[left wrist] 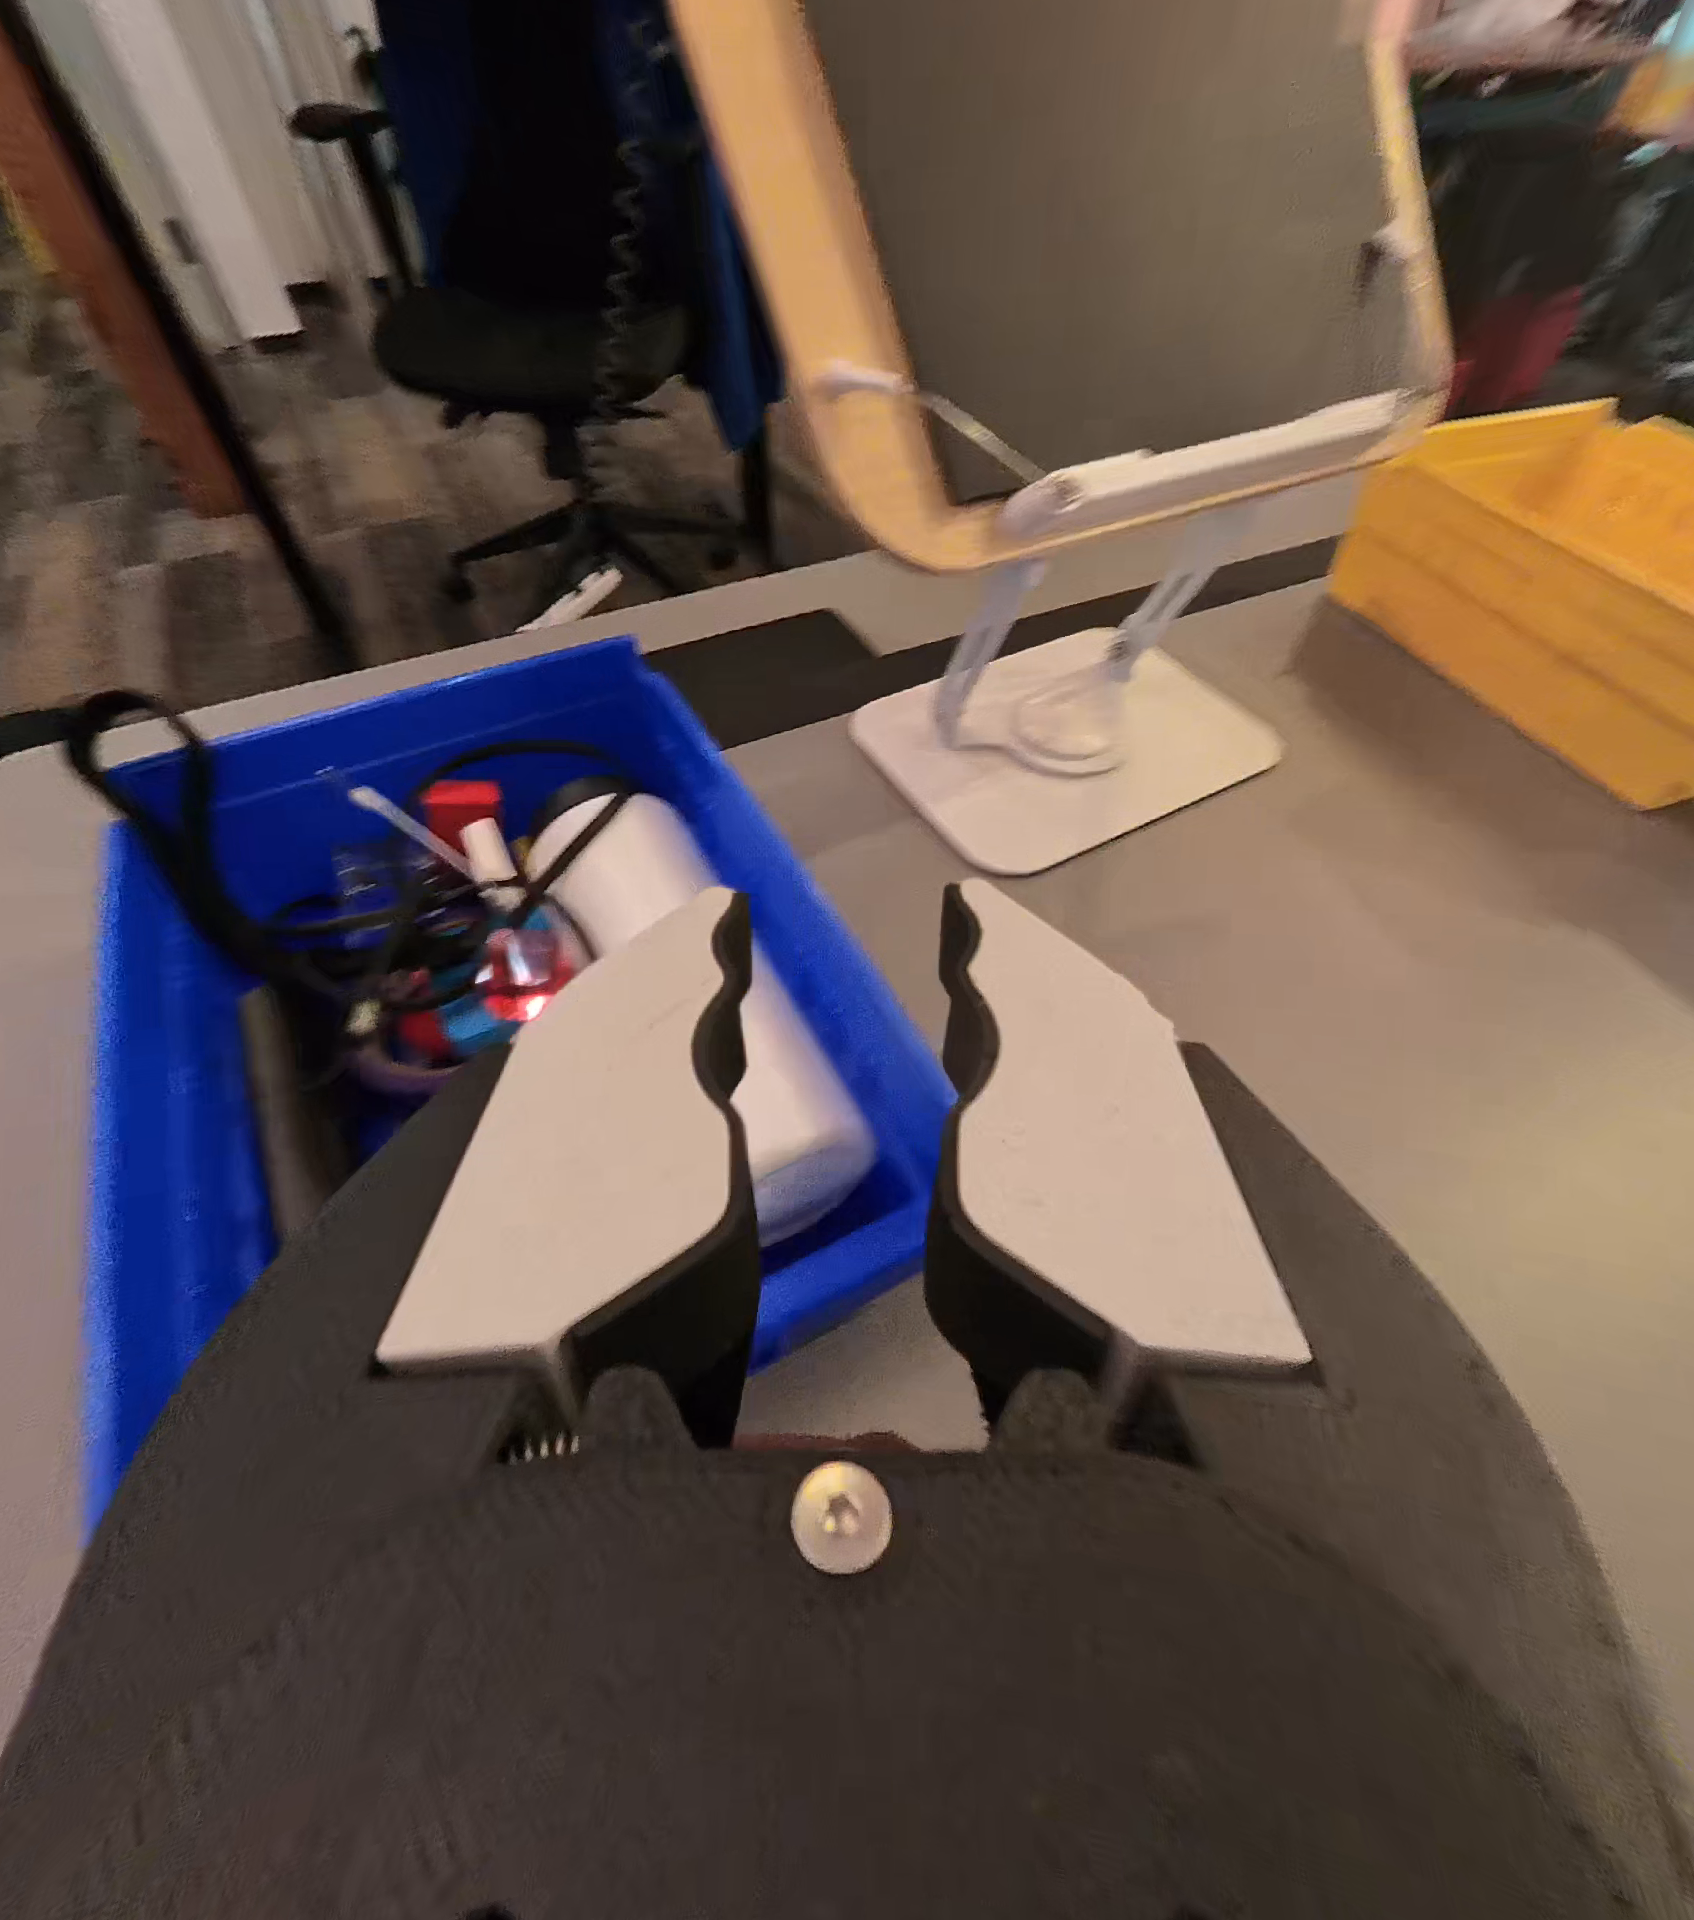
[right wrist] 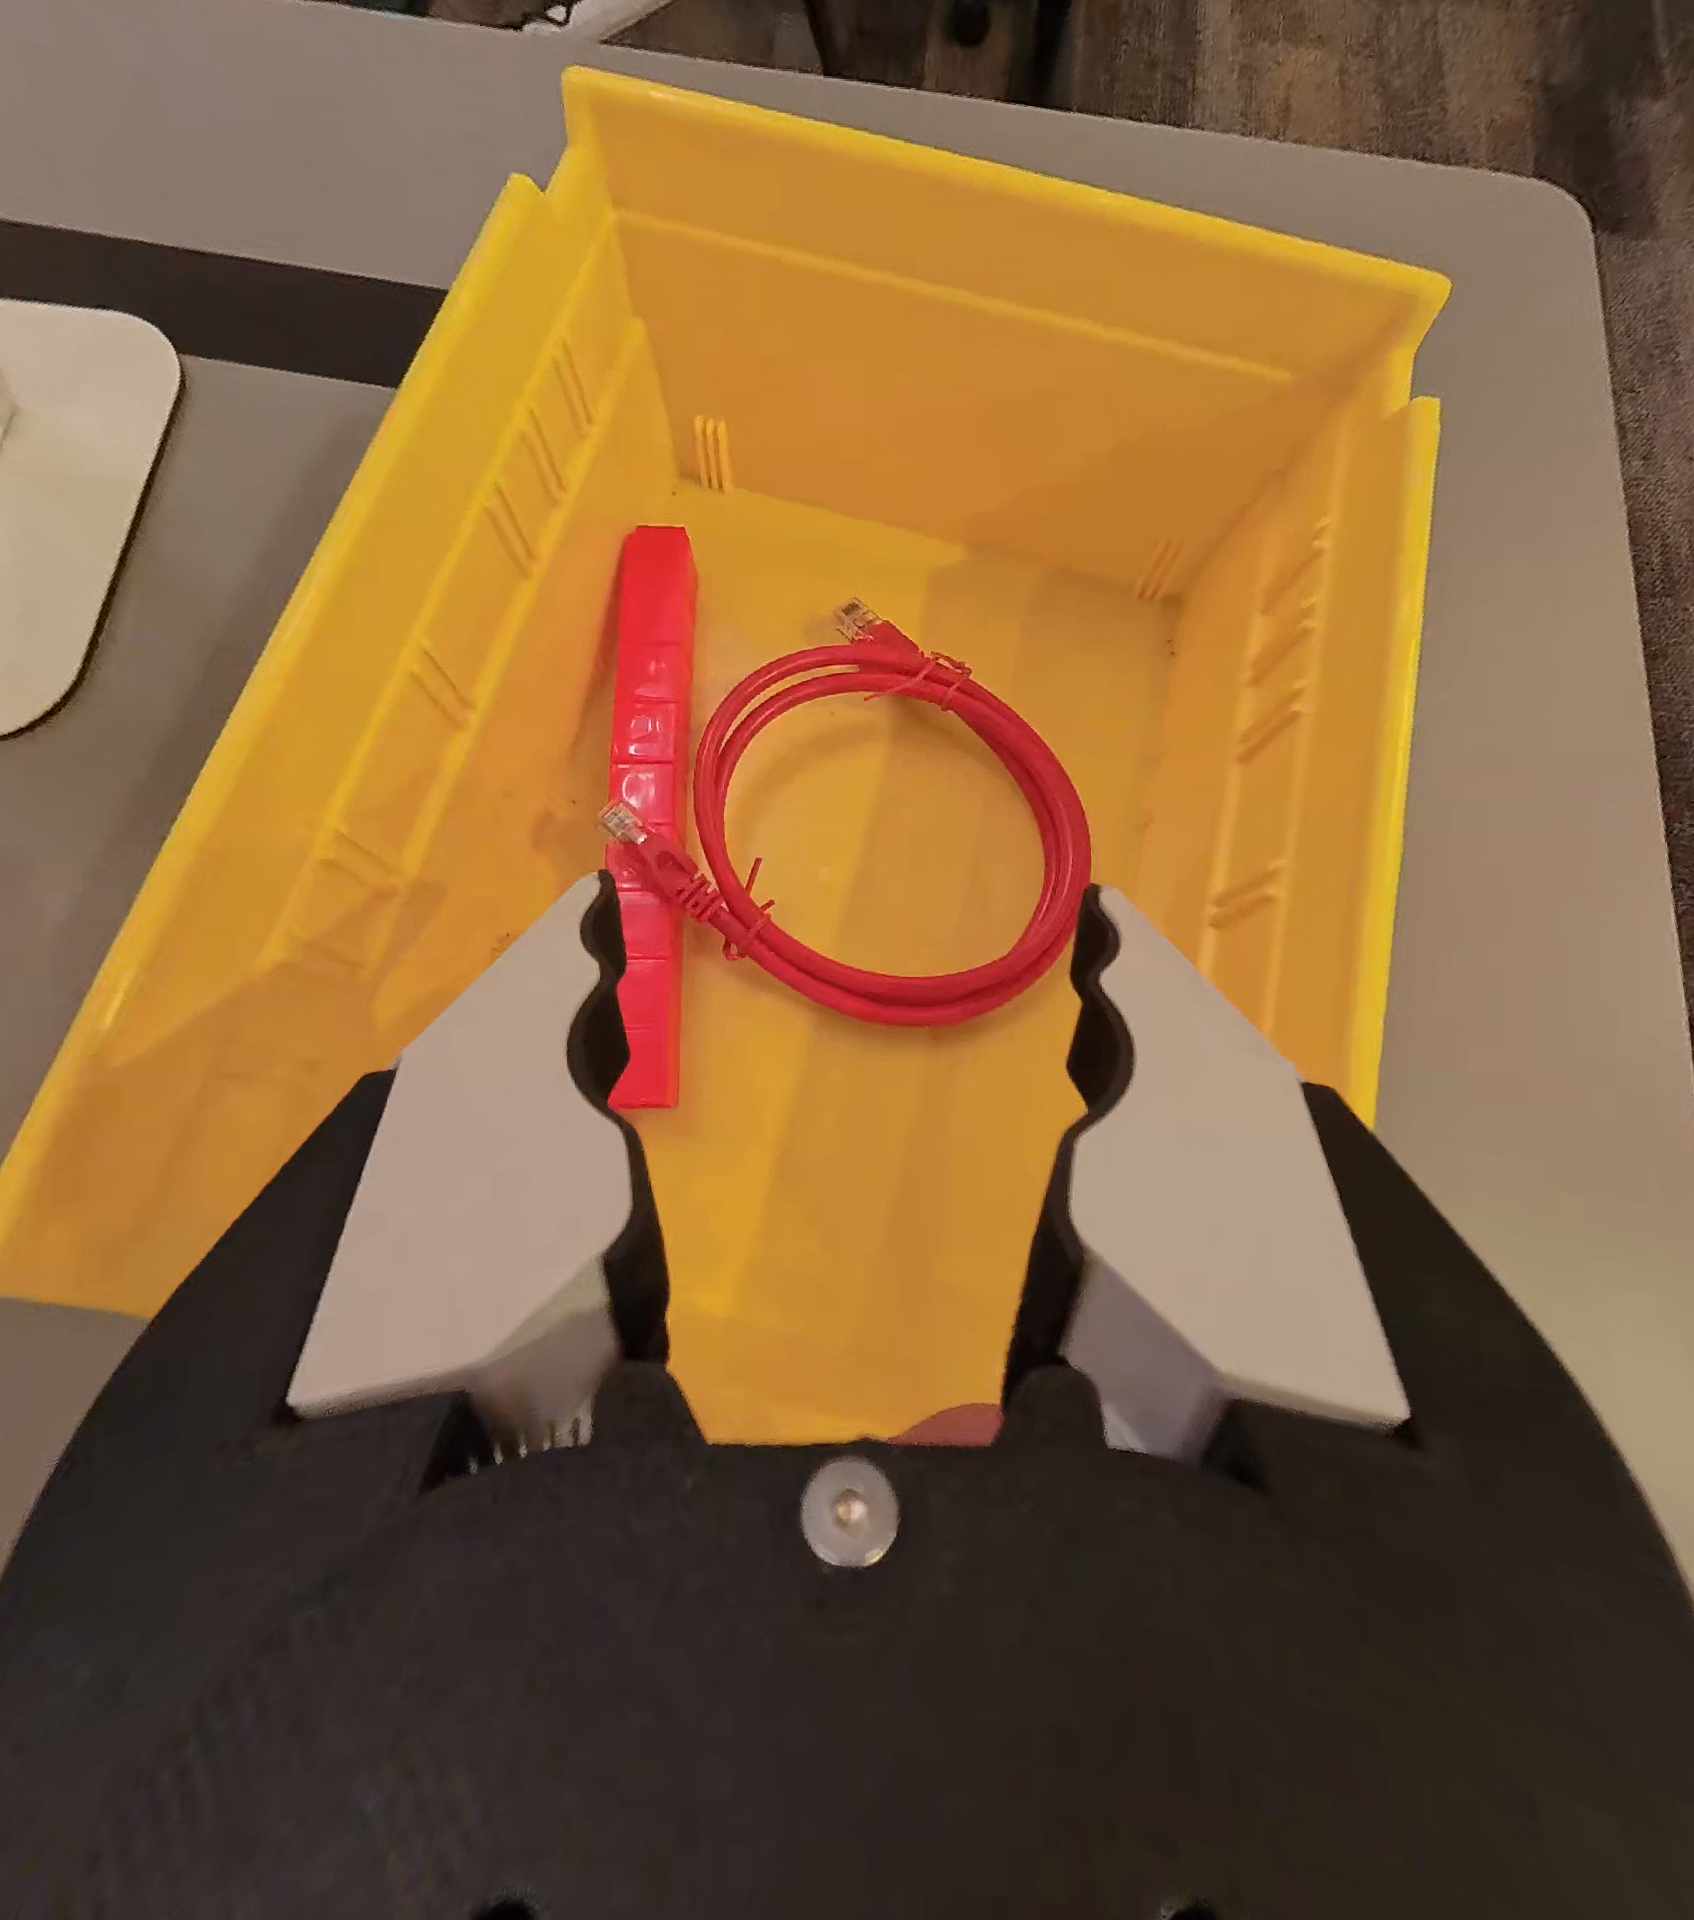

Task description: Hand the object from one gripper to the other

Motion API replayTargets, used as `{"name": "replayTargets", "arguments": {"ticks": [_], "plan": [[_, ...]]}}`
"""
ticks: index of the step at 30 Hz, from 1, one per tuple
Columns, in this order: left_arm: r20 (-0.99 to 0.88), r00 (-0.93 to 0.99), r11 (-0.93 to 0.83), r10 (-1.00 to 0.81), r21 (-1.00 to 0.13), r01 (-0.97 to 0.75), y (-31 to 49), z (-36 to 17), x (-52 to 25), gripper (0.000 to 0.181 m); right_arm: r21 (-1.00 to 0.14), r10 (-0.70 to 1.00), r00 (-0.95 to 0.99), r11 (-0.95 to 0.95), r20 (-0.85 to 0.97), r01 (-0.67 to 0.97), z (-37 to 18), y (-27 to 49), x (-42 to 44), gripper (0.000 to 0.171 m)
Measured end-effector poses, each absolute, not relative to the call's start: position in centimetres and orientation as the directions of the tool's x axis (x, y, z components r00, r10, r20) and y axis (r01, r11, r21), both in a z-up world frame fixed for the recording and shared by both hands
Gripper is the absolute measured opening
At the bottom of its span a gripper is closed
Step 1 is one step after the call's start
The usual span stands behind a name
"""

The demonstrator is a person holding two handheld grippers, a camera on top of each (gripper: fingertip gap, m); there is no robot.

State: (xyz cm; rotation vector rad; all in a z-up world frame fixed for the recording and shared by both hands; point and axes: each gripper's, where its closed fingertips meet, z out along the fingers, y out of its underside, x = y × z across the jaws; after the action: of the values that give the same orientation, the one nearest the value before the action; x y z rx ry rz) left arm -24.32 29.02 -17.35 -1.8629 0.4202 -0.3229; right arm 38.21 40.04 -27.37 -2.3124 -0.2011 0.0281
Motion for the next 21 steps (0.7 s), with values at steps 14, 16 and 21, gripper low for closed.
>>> {"name": "replayTargets", "arguments": {"ticks": [14,16,21], "plan": [[-0.111,0.949,-0.421,-0.296,-0.876,-0.234,33.9,-21.0,-30.7,0.042,-0.868,0.336,0.937,-0.433,0.094,0.242,-20.2,35.1,30.8,0.073],[-0.119,0.951,-0.441,-0.284,-0.865,-0.240,34.6,-21.3,-31.4,0.042,-0.881,0.364,0.924,-0.393,0.115,0.265,-19.4,34.4,29.5,0.072],[-0.190,0.948,-0.485,-0.254,-0.823,-0.295,34.3,-21.0,-34.7,0.041,-0.902,0.422,0.897,-0.323,0.133,0.286,-18.1,32.7,27.2,0.069]]}}
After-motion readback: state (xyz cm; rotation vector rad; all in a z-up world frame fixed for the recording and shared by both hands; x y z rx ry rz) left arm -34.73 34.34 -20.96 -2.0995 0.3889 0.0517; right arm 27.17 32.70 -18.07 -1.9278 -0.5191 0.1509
